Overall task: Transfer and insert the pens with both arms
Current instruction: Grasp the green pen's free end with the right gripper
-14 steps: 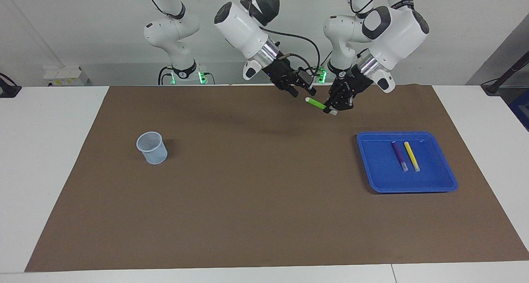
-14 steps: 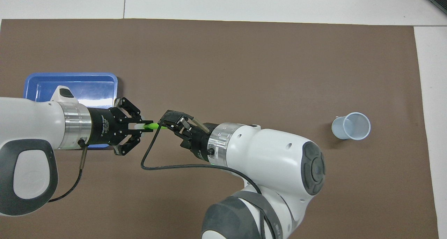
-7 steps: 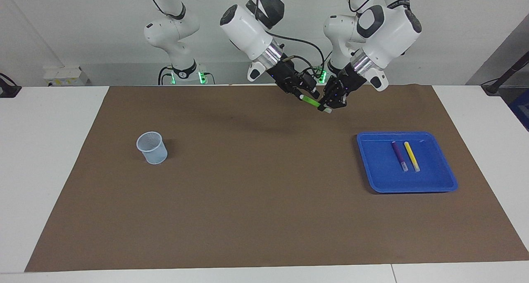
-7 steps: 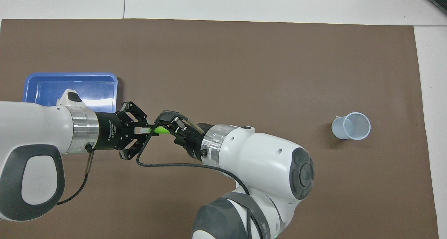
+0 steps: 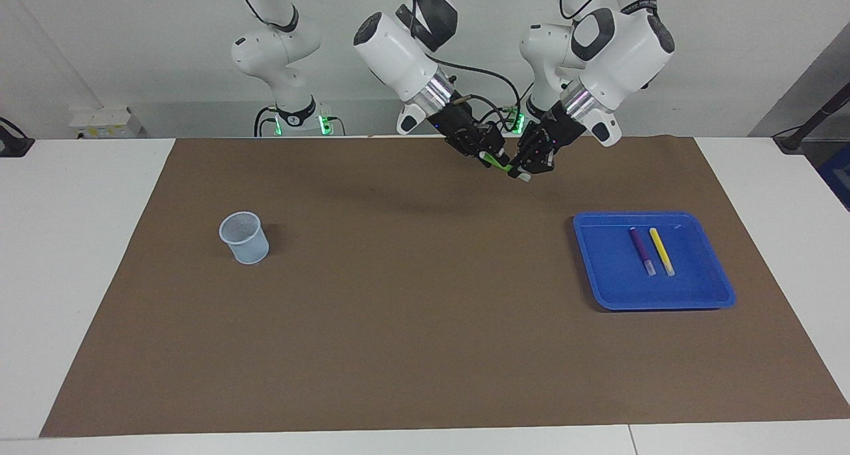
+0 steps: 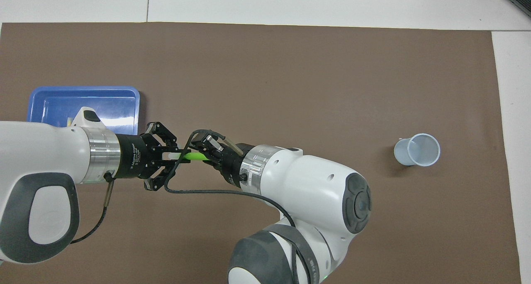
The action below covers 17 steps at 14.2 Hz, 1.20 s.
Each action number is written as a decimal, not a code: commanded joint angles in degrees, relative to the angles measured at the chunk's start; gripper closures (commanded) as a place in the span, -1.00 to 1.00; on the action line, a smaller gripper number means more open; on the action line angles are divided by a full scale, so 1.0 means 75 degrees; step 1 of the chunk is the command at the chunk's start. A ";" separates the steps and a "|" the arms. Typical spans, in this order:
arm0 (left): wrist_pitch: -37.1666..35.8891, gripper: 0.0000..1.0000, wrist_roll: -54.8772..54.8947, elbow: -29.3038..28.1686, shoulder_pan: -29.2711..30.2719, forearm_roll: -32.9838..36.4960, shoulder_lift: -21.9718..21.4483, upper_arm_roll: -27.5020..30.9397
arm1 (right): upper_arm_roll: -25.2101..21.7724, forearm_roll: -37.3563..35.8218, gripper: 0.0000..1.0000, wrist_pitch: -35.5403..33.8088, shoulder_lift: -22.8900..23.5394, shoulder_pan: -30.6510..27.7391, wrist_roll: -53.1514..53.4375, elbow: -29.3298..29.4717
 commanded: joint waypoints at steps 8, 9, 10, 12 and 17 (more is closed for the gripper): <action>-0.0089 1.00 0.0096 -0.0223 -0.0105 -0.0100 -0.0296 0.0100 | 0.0022 0.0174 1.00 0.0051 0.0019 0.0006 -0.0018 0.0038; -0.0089 1.00 0.0096 -0.0223 -0.0105 -0.0100 -0.0308 0.0100 | 0.0022 0.0174 1.00 0.0039 0.0019 -0.0018 -0.0018 0.0038; -0.0089 1.00 0.0096 -0.0223 -0.0105 -0.0100 -0.0308 0.0100 | 0.0022 0.0186 1.00 0.0051 0.0019 -0.0018 -0.0018 0.0038; -0.0089 1.00 0.0096 -0.0223 -0.0117 -0.0100 -0.0308 0.0100 | 0.0022 0.0186 1.00 0.0051 0.0019 -0.0018 -0.0030 0.0038; -0.0124 0.50 0.0517 -0.0235 -0.0152 -0.0088 -0.0320 0.0088 | 0.0022 0.0174 1.00 -0.0008 0.0019 -0.0041 -0.0030 0.0038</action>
